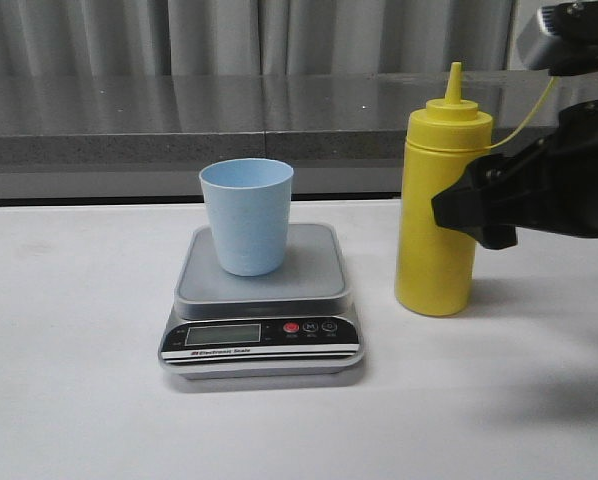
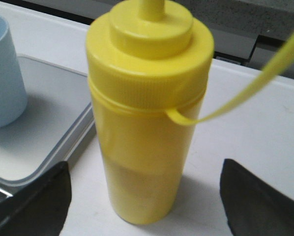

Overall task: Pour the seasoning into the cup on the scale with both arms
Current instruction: 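Close the right gripper around the yellow bottle, then lift the bottle with the right gripper and tilt it toward the cup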

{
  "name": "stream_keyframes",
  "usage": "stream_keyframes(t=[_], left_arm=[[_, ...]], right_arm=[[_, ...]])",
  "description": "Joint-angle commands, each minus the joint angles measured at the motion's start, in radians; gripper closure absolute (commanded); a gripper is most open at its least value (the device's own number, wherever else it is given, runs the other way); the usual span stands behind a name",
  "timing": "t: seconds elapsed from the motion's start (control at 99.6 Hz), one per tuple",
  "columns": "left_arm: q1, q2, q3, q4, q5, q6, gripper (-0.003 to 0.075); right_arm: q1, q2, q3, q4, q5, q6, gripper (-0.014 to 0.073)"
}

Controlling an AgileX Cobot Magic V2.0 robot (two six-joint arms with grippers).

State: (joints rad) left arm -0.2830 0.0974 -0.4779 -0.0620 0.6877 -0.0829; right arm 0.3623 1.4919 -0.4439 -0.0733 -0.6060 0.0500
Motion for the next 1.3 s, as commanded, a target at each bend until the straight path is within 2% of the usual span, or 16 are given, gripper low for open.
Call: stream_keyframes(t=[0.0, 0.271, 0.552, 0.642, 0.793, 0.803, 0.813, 0.933, 1.064, 1.134, 1.295], left_arm=[[0.003, 0.013, -0.027, -0.003, -0.082, -0.011, 0.074], [0.003, 0.013, -0.027, -0.003, -0.082, -0.011, 0.074], [0.003, 0.013, -0.027, -0.003, -0.082, -0.011, 0.074], [0.003, 0.013, -0.027, -0.003, -0.082, -0.011, 0.074], [0.003, 0.013, -0.027, -0.003, -0.082, -0.011, 0.074], [0.003, 0.013, -0.027, -0.003, -0.082, -0.011, 0.074], [0.003, 0.013, -0.027, -0.003, -0.082, -0.011, 0.074], [0.003, 0.013, -0.027, -0.003, -0.082, -0.011, 0.074], [0.003, 0.013, -0.027, -0.003, -0.082, -0.011, 0.074], [0.003, 0.013, -0.027, -0.003, -0.082, -0.011, 0.074], [0.003, 0.013, -0.027, -0.003, -0.082, -0.011, 0.074]], right_arm=[[0.003, 0.037, -0.065, -0.011, -0.101, 0.045, -0.002], [0.003, 0.182, -0.174, -0.011, -0.168, 0.138, -0.002], [0.003, 0.261, -0.215, -0.011, -0.256, 0.143, -0.0008], [0.003, 0.261, -0.215, -0.011, -0.256, 0.143, 0.0097], [0.003, 0.261, -0.215, -0.007, -0.256, 0.143, 0.0427], [0.003, 0.261, -0.215, -0.007, -0.256, 0.143, 0.0427], [0.003, 0.261, -0.215, -0.007, -0.256, 0.143, 0.047], [0.003, 0.259, -0.215, -0.007, -0.256, 0.143, 0.0667], [0.003, 0.228, -0.216, -0.007, -0.251, 0.104, 0.0652], [0.003, 0.194, -0.232, -0.008, -0.19, 0.044, 0.0652], [0.003, 0.114, -0.356, -0.021, 0.169, -0.102, 0.0652]])
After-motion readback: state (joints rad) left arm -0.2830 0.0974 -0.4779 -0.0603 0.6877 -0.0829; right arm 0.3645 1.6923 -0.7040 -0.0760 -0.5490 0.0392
